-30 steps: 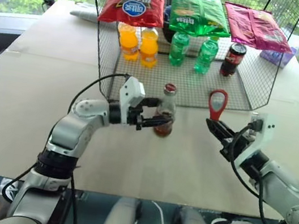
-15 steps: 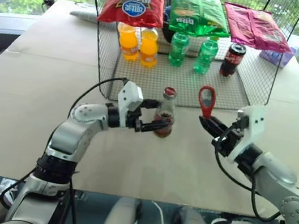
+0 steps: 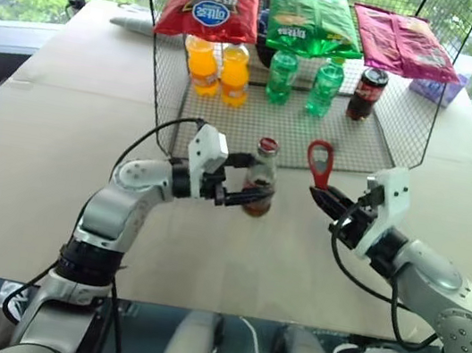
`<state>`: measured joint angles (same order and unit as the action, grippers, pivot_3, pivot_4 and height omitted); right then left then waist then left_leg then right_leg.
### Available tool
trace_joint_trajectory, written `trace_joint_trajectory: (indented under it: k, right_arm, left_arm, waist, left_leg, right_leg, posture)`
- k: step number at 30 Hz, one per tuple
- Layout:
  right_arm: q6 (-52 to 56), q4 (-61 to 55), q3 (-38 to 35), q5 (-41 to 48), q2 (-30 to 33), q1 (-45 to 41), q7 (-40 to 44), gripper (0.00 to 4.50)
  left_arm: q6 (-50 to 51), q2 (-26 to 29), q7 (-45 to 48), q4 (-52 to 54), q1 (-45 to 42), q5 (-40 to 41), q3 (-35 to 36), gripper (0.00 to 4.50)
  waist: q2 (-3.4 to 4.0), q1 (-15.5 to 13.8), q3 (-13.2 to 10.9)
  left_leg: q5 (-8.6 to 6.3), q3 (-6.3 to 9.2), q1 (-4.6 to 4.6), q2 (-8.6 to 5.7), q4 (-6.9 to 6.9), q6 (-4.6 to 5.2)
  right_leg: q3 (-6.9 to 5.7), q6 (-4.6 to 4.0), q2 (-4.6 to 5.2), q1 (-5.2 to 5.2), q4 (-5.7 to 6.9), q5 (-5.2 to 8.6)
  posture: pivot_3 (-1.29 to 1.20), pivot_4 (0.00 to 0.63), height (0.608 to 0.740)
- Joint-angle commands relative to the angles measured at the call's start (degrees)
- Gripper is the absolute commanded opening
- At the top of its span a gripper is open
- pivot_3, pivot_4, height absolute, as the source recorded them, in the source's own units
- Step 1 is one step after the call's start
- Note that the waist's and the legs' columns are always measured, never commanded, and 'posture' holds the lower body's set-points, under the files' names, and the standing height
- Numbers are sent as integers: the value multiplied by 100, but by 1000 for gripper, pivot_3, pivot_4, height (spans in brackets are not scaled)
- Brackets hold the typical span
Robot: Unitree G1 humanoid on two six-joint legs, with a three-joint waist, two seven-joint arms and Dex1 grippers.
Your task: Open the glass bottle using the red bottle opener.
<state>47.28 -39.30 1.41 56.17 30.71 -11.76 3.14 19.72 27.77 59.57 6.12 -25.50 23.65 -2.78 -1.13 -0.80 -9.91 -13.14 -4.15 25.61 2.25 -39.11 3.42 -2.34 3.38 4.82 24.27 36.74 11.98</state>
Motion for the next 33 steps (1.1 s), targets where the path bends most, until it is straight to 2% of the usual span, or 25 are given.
trace_joint_trajectory:
  k: [1, 17, 20, 21, 22, 27, 33]
  right_arm:
    - [-28, -109, -179, -38, -24, -24, 82, 0]
    - [7, -224, -312, -233, 30, -86, 229, 0]
    - [15, -243, -309, -259, 29, -112, 232, 0]
    - [16, -254, -302, -276, 34, -125, 234, 0]
    - [12, -271, -288, -309, 44, -141, 248, 0]
    - [-58, -348, -84, -640, 99, -327, 427, 0]
    - [-327, -331, 553, -1656, 254, -600, 777, 0]
  left_arm:
    - [21, 9, -15, 247, -160, 200, 104, 3405]
    - [232, 85, -155, 498, -171, 494, 161, 3405]
    - [253, 84, -174, 517, -173, 499, 155, 2591]
    - [256, 87, -179, 525, -169, 501, 151, 2089]
    - [257, 92, -184, 530, -166, 502, 147, 1990]
    - [262, 105, -210, 547, -179, 502, 149, 1989]
    - [272, 133, -209, 602, -172, 482, 124, 1989]
  waist:
    - [0, 2, 0]
    - [0, 4, 0]
    - [0, 2, 0]
    - [0, 3, 0]
    - [0, 4, 0]
    - [0, 5, 0]
    - [0, 3, 0]
  left_leg:
    - [0, 0, 0, 0, 0, 0]
    - [0, 0, 0, 0, 0, 0]
    - [0, -1, 0, 0, 0, 0]
    - [0, -1, 0, 0, 0, 0]
    - [0, -1, 0, 0, 0, 0]
    - [0, -1, 0, 0, 0, 0]
    - [0, -1, 0, 0, 0, 0]
  right_leg:
    - [0, 0, 0, 0, 0, 0]
    - [0, 3, -1, 0, 0, -1]
    - [0, 3, -1, 0, 0, -1]
    - [0, 2, -1, 0, 0, -1]
    - [0, 2, -1, 0, 0, -1]
    - [0, 2, -1, 0, 0, -1]
    - [0, 0, -1, 1, 0, 0]
  posture:
    - [0, 150, 740]
    - [0, 150, 740]
    - [0, 150, 740]
    - [0, 150, 740]
    - [0, 150, 740]
    - [0, 150, 740]
    - [0, 150, 740]
